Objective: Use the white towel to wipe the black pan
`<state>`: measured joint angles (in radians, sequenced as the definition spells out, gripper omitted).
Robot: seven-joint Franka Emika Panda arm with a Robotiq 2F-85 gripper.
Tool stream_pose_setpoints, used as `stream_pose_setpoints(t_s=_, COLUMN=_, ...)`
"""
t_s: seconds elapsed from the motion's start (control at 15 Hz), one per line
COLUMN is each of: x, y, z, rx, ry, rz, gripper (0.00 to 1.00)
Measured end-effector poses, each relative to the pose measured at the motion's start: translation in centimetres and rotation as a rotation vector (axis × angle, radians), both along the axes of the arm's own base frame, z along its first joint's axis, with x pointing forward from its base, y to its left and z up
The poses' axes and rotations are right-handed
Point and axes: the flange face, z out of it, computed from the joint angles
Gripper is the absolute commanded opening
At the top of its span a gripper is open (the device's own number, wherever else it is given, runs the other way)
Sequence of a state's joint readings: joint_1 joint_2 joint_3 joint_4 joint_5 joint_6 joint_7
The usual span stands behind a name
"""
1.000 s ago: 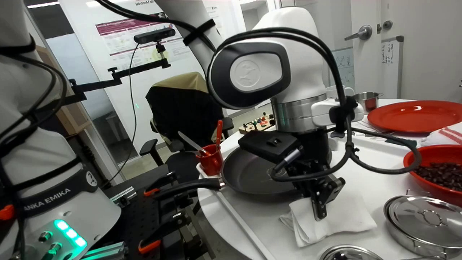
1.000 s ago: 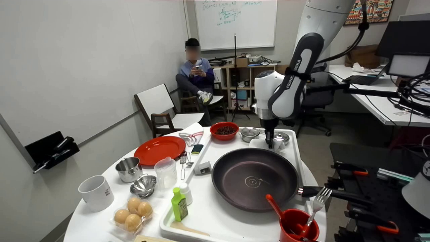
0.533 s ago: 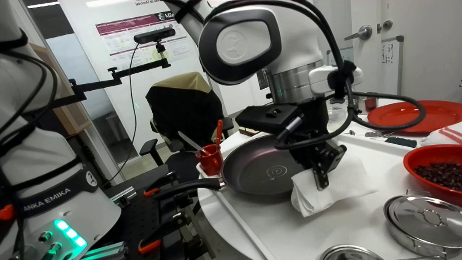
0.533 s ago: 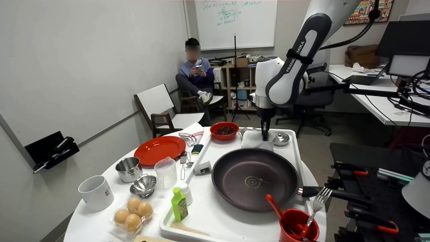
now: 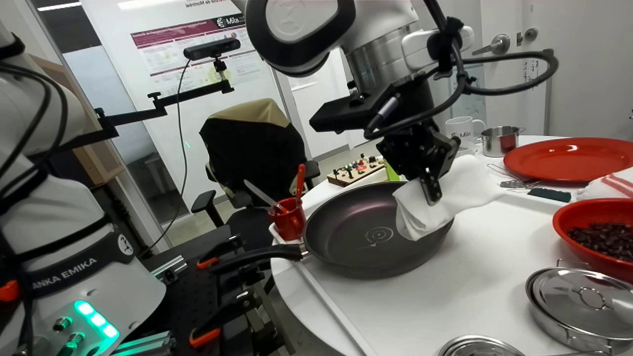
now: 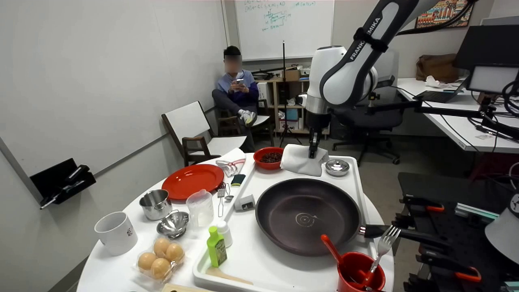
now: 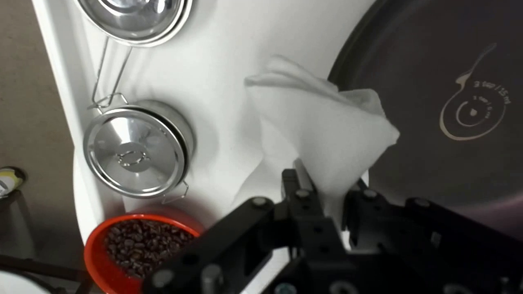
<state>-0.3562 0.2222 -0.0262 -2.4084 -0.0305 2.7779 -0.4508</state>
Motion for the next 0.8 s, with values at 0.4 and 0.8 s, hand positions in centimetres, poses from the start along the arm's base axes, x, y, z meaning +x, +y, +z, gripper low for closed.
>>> stream_pose_setpoints(t_s=0.4, x=-0.7, y=4.2, z=1.7, rx=0.016, ry=-0.018, rz=0.086, gripper=0.09)
stream_pose_setpoints(t_s=0.8, x=-2.9, y=7.8, z=-3.0, rx=-0.012, ry=0.116, rz=0.178, gripper=0.09)
